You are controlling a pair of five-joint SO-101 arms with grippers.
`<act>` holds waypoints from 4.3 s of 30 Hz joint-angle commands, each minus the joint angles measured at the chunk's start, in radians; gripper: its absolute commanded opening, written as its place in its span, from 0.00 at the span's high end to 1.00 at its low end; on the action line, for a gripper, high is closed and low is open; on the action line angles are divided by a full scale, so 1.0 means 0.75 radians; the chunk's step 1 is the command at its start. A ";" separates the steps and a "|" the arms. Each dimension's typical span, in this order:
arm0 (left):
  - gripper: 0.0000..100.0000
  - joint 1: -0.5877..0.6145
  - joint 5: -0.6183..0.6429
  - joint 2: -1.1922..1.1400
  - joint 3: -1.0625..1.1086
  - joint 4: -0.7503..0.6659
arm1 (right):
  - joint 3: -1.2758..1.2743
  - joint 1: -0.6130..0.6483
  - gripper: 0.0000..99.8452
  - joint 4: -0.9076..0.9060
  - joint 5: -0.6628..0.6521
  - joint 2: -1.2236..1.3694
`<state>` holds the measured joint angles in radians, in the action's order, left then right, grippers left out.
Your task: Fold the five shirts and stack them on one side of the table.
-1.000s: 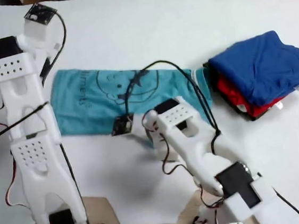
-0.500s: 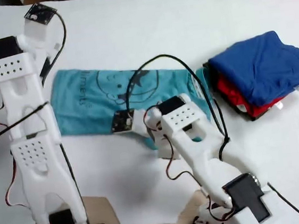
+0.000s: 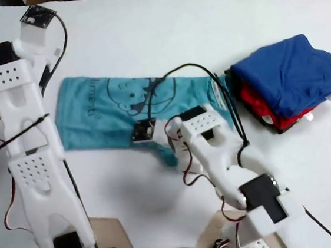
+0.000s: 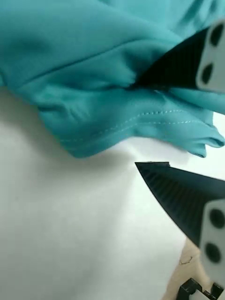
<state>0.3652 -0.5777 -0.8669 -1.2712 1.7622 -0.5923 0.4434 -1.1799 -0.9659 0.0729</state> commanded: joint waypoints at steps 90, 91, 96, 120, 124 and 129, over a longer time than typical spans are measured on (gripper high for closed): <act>0.98 0.006 -0.025 0.012 -0.030 0.006 | 2.081 -0.353 0.95 -0.693 -0.164 0.958; 0.98 0.006 -0.025 0.012 -0.030 0.006 | 2.099 -0.349 0.95 -0.717 -0.164 0.958; 0.98 0.004 -0.025 0.012 -0.030 0.004 | 2.103 -0.283 0.95 -0.778 -0.164 0.971; 0.98 -0.129 0.405 0.374 0.785 -0.020 | 2.011 -0.230 0.95 -0.778 -0.162 0.971; 0.98 -0.145 0.401 0.630 1.251 -0.288 | 2.013 -0.228 0.95 -0.776 -0.162 0.971; 0.98 -0.200 0.329 0.888 1.838 -0.638 | 2.013 -0.230 0.95 -0.776 -0.162 0.967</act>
<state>0.2424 -0.3015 -0.3590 -0.1266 1.4124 0.8991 0.2746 -1.7461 -1.0948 0.8140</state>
